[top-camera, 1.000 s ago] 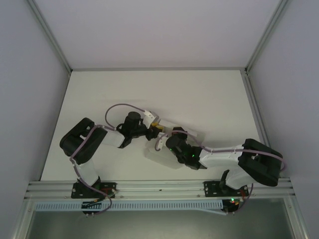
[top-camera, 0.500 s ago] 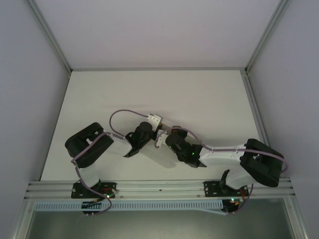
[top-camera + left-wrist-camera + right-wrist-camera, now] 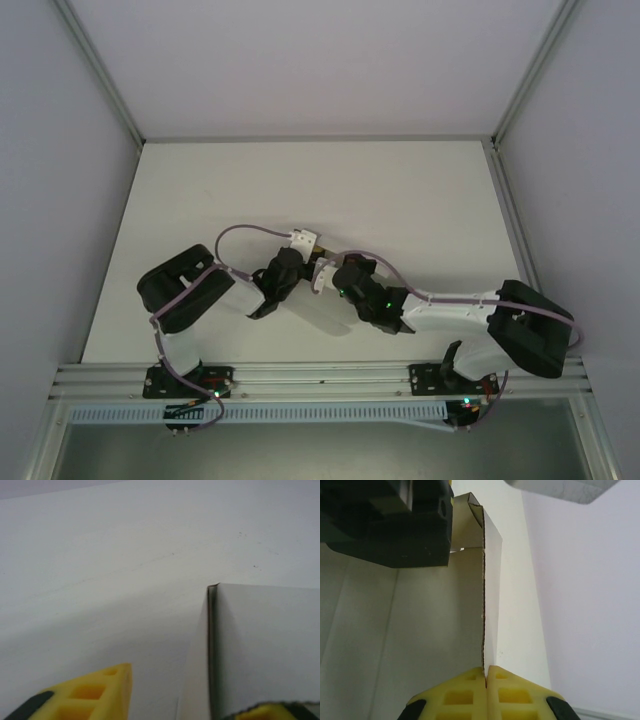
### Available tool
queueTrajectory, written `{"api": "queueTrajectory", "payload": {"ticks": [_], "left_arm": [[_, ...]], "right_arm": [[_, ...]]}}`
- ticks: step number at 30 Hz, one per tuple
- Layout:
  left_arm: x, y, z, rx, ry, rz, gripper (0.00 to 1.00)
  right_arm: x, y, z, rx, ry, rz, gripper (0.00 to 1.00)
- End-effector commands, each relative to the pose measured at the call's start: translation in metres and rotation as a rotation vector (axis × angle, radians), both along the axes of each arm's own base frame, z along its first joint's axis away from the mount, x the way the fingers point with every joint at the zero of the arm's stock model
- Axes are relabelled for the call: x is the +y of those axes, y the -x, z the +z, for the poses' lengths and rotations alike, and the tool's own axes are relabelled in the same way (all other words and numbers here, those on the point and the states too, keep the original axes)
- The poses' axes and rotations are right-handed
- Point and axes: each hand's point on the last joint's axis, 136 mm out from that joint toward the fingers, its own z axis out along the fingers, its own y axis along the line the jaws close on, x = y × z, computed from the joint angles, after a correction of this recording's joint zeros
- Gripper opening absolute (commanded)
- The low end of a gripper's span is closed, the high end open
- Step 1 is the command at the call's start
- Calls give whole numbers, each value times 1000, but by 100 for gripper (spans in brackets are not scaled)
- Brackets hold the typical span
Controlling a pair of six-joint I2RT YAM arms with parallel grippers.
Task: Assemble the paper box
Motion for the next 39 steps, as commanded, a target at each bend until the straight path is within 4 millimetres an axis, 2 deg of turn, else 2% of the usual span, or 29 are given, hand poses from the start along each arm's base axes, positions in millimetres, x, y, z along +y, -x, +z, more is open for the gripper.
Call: {"api": "queueTrajectory", "payload": {"ticks": [1, 4, 8, 12, 14, 17, 22, 27, 30, 31, 33, 34, 35, 36, 38, 39], "left_arm": [[52, -14, -36, 41, -162, 124, 40], [43, -12, -35, 45, -155, 80, 47], [37, -18, -35, 50, -171, 83, 46], [39, -30, -41, 55, -220, 144, 29], [46, -36, -42, 59, -232, 207, 11], [67, -42, -37, 50, -236, 340, 1], [117, -59, -24, 64, -216, 574, 0], [134, -66, 10, 1, -225, 656, 0], [142, -78, 19, -27, -265, 698, 0], [139, -81, 22, -25, -268, 683, 0], [118, -81, 31, -29, -221, 567, 0], [103, -77, 36, -29, -192, 479, 0], [90, -71, 42, -35, -163, 411, 0], [77, -63, 48, -38, -143, 345, 0], [55, -46, 61, -46, -122, 247, 0], [50, -40, 67, -44, -113, 227, 0]], "right_arm": [[-28, 13, -34, 107, 138, -18, 0], [-26, 12, -33, 110, 140, -14, 0], [-24, 12, -34, 115, 133, -10, 0], [-23, 11, -32, 121, 122, -10, 0], [-24, 12, -33, 130, 123, -11, 0], [-27, 13, -34, 141, 140, -24, 0], [-39, 11, -24, 122, 174, -73, 0], [-43, 9, -4, 79, 133, -93, 0], [-45, 8, 5, 68, 125, -97, 0], [-43, 8, 6, 71, 115, -94, 0], [-38, 3, 16, 56, 54, -107, 0], [-36, -1, 24, 41, 8, -119, 6], [-34, -5, 33, 24, -40, -130, 20], [-30, -11, 49, -4, -109, -142, 28], [-23, -15, 78, -28, -240, -131, 36], [-21, -16, 96, -52, -322, -130, 46]]}}
